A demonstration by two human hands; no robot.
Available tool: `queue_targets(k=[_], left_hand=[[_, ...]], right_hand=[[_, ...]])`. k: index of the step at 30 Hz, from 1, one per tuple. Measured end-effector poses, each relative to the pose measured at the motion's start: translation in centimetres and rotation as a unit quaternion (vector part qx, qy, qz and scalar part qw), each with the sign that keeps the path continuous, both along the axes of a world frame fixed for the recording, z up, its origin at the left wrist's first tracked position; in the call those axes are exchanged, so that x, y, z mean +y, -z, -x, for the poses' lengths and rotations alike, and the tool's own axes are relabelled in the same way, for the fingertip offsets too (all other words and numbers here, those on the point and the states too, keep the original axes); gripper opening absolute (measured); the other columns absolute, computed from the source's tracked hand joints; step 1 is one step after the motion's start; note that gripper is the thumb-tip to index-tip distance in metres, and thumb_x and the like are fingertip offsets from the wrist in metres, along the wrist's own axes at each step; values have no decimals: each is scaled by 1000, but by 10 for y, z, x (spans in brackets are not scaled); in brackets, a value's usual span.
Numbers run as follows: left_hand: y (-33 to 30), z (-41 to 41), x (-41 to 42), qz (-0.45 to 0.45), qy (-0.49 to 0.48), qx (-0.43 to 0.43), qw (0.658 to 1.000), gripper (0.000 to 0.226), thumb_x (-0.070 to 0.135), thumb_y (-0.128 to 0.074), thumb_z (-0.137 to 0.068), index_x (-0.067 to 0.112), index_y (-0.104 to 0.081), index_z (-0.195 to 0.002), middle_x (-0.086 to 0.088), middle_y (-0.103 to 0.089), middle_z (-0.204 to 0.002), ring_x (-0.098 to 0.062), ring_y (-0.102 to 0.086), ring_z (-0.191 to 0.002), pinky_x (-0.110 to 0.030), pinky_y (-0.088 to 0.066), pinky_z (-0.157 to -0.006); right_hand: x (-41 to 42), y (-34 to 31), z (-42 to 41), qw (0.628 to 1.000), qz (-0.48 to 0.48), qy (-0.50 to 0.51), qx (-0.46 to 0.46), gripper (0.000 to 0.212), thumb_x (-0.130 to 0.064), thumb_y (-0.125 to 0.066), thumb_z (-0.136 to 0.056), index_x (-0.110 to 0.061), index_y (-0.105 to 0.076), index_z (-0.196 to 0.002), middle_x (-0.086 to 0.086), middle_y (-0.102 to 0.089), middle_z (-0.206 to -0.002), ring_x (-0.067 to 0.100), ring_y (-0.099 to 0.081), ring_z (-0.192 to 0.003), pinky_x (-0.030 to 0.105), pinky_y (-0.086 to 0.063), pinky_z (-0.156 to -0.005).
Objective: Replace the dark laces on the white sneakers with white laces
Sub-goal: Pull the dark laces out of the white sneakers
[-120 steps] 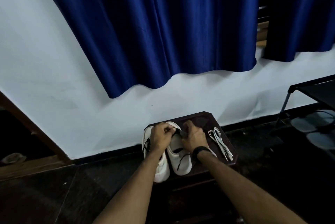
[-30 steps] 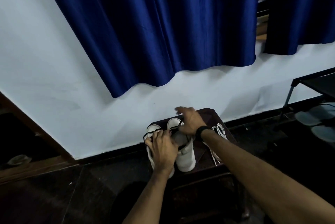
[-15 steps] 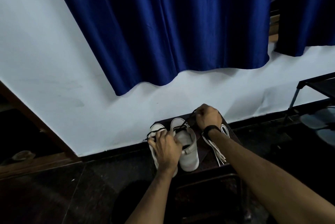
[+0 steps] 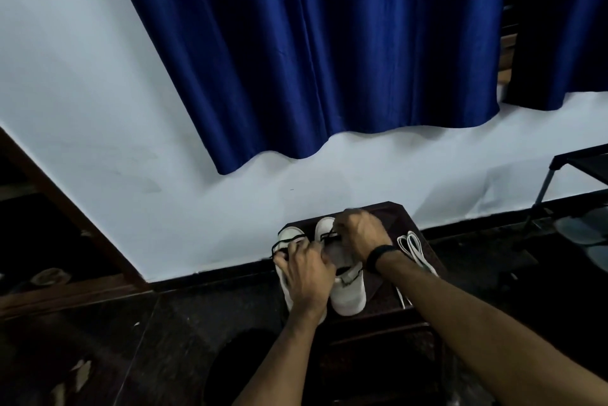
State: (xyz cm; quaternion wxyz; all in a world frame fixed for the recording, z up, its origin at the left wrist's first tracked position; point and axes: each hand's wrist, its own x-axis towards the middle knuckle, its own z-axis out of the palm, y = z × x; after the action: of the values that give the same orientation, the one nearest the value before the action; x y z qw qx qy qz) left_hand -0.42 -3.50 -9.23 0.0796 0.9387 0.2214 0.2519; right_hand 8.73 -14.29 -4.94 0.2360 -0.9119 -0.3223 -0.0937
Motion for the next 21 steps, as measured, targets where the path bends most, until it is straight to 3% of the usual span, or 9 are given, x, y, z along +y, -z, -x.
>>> queue_targets(k=[3, 7, 8, 10, 12, 15, 18, 20, 21], left_hand=[[0, 0, -1, -16, -9, 7, 1000, 10, 28, -66, -73, 22, -74, -77, 5, -71, -84, -22, -60, -93, -43, -30, -82], [-3, 1, -2, -22, -16, 10, 1000, 8, 27, -67, -72, 22, -73, -74, 4, -69, -77, -23, -60, -87, -41, -27, -79], [-3, 1, -2, -23, -16, 11, 1000, 8, 27, -67, -71, 22, -73, -74, 5, -69, -77, -23, -60, -86, -41, -28, -79], [-2, 0, -1, -23, -14, 10, 1000, 7, 26, -66, -71, 21, -72, -73, 4, -69, -77, -23, -60, -86, -42, -29, -80], [0, -1, 0, -19, -10, 7, 1000, 10, 26, -63, -71, 21, -72, -74, 4, -69, -78, -24, -60, -87, -44, -32, -81], [2, -2, 1, -15, -4, 6, 1000, 12, 27, -59, -73, 23, -70, -75, 5, -69, -80, -23, -59, -90, -44, -32, -81], [4, -2, 2, -16, 2, 18, 1000, 11, 29, -56, -72, 23, -65, -71, 6, -67, -79, -22, -58, -91, -43, -31, -81], [4, -1, 2, -12, 2, 18, 1000, 14, 27, -52, -70, 23, -65, -71, 5, -67, -80, -22, -58, -91, -43, -31, -81], [3, -1, 1, -8, 0, 15, 1000, 15, 25, -50, -69, 22, -65, -70, 5, -67, -80, -22, -58, -91, -43, -32, -80]], right_hand=[[-12, 0, -12, 977, -159, 136, 49, 12, -9, -57, -75, -16, -66, -80, 8, -67, -87, 34, -64, -83, 35, -49, -66], [-29, -7, -21, 905, -296, 266, 151, 20, -7, -57, -70, -19, -69, -81, 7, -71, -88, 30, -64, -88, 32, -52, -75], [-31, -7, -21, 910, -260, 281, 157, 20, -10, -58, -72, -20, -71, -83, 7, -71, -91, 31, -63, -92, 33, -52, -77], [-33, -2, -15, 952, -127, 266, 77, 23, -14, -61, -74, -21, -72, -94, 9, -67, -100, 34, -57, -99, 37, -50, -81], [-31, 8, -7, 984, -94, 150, -14, 38, -11, -63, -68, -17, -68, -105, 8, -63, -105, 34, -56, -99, 39, -50, -82], [-18, 12, 11, 999, -22, -46, 12, 44, -16, -60, -70, -18, -65, -114, 5, -63, -109, 27, -58, -102, 34, -51, -81], [-2, 16, 16, 985, 128, -72, -92, 25, -33, -58, -77, -23, -71, -96, 2, -68, -92, 28, -58, -95, 37, -46, -80], [5, 15, 17, 973, 178, -55, -133, 12, -35, -70, -69, -23, -71, -71, -1, -67, -70, 25, -61, -79, 34, -46, -71], [8, 14, 17, 972, 174, -50, -147, 16, -35, -77, -61, -22, -68, -61, -2, -64, -60, 22, -61, -71, 32, -46, -67]])
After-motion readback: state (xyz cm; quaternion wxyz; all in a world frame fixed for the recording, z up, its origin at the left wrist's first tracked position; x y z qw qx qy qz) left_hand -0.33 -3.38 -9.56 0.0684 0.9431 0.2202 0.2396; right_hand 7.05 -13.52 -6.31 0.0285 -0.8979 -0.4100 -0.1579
